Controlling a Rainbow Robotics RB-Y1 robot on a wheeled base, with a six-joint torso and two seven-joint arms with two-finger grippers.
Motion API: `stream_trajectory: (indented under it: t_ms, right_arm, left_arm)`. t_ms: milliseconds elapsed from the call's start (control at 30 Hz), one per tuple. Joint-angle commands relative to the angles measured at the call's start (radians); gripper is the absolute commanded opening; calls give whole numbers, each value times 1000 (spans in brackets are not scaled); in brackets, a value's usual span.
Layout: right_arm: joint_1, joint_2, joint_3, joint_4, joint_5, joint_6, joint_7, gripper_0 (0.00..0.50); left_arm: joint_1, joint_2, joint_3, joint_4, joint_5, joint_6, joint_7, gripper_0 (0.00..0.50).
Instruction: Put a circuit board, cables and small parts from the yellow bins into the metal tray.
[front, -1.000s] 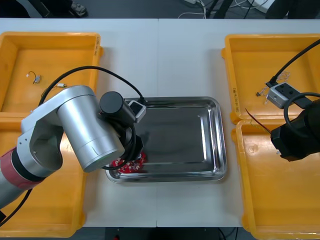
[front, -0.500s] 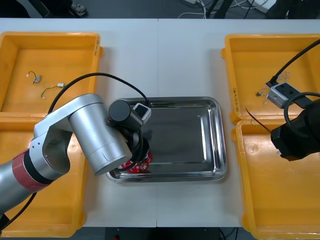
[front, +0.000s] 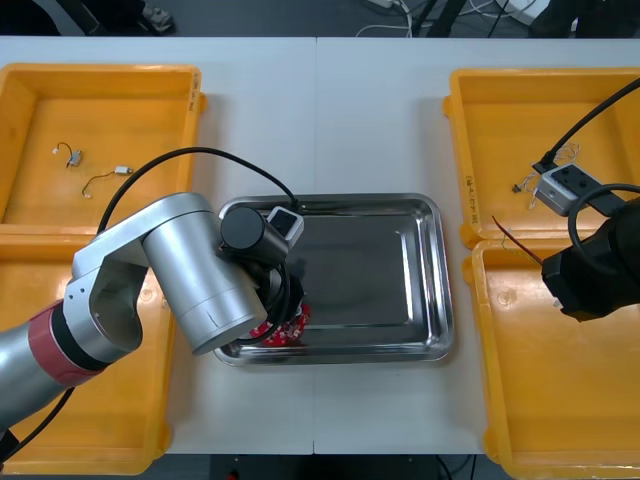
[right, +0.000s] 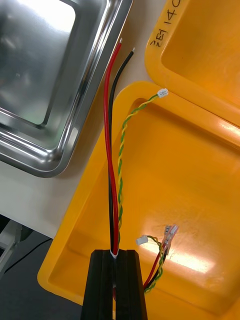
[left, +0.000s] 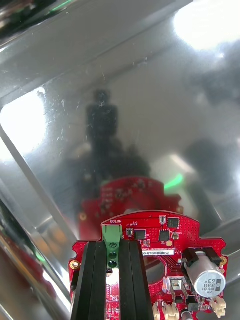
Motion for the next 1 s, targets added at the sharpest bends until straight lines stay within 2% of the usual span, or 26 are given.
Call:
stream_trajectory:
  t_ms: [33,733,833,933,967,1000]
  right_arm:
    - [-14,-2,10,-27,-5,4,20,0]
    - [-14,7,10,-27,13,4,19,0]
    - [-14,7,10,-27,15,4,19,0]
    - [-14,7,8,-27,16,4,20,0]
    - [-14,7,10,-27,16,4,20,0]
    - [-14,7,10,-27,15,4,19,0]
  left_arm:
    - [-28,-10,-16,13,-12,-25,50,0]
    - [-24,7,-48,24,-33,-38,52,10]
    - [-21,7,-48,24,-31,-38,52,56]
    - [-21,7,-48,22,-31,-39,52,122]
    - [-21,7,-48,24,-31,-39,52,150]
    - [-21,8,-48,24,-31,-39,52,209]
